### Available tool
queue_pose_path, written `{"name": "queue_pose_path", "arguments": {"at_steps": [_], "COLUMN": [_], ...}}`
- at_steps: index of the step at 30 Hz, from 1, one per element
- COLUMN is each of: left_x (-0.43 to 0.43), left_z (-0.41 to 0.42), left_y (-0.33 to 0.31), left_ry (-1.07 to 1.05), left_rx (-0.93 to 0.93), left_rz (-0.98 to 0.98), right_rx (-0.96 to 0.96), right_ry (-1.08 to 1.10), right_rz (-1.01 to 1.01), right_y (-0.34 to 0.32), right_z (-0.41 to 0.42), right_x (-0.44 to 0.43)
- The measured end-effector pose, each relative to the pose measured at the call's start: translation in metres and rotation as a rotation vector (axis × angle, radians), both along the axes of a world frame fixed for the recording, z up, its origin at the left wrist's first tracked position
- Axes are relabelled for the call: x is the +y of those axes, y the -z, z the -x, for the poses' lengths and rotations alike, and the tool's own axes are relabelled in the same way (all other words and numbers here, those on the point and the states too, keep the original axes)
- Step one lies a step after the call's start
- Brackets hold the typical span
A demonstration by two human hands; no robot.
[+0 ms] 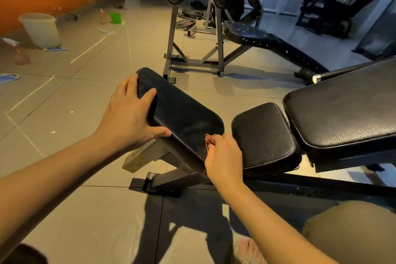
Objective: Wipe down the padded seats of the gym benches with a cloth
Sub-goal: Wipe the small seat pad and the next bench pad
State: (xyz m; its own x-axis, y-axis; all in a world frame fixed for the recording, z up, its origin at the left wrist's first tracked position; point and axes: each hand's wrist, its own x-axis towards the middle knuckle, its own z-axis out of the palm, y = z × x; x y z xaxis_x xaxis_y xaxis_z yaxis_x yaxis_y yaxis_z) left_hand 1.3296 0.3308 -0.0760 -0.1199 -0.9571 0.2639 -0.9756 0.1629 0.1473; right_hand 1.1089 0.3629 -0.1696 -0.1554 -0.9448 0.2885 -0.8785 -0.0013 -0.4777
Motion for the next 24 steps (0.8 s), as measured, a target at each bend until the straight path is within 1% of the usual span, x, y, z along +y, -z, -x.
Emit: {"name": "queue_pose_path", "arguments": {"at_steps": [4, 5, 6, 7, 10, 11, 12, 14, 18, 21, 24], "left_x": [0.0, 0.0, 0.0, 0.0, 0.0, 0.001, 0.001, 0.0, -0.005, -0.006, -0.007], "left_z": [0.0, -0.001, -0.003, -0.005, -0.012, -0.012, -0.012, -0.011, -0.013, -0.014, -0.014], "left_y": [0.002, 0.002, 0.001, 0.001, 0.002, 0.003, 0.004, 0.007, 0.01, 0.013, 0.012], "left_ry": [0.012, 0.014, 0.018, 0.024, 0.044, 0.048, 0.048, 0.035, 0.051, 0.049, 0.05], "left_rx": [0.004, 0.004, 0.002, 0.0, -0.008, -0.012, -0.014, -0.024, -0.035, -0.036, -0.019], "left_rz": [0.023, 0.024, 0.021, 0.018, 0.021, 0.025, 0.031, 0.034, 0.042, 0.045, 0.045], "right_rx": [-0.029, -0.027, -0.029, -0.048, -0.133, -0.128, -0.101, -0.039, 0.017, -0.042, -0.12], "right_ry": [-0.278, -0.335, -0.347, -0.306, -0.032, 0.039, 0.065, 0.027, -0.129, -0.19, -0.232], "right_rz": [0.149, 0.161, 0.174, 0.179, 0.088, 0.042, 0.005, -0.022, 0.071, 0.117, 0.101], "right_y": [-0.021, -0.026, -0.031, -0.034, -0.033, -0.03, -0.025, -0.015, -0.02, -0.028, -0.035], "right_z": [-0.026, -0.026, -0.023, -0.015, 0.017, 0.023, 0.024, 0.014, -0.02, -0.033, -0.036], "right_x": [0.019, 0.02, 0.017, 0.008, -0.034, -0.047, -0.056, -0.063, -0.055, -0.045, -0.032]}}
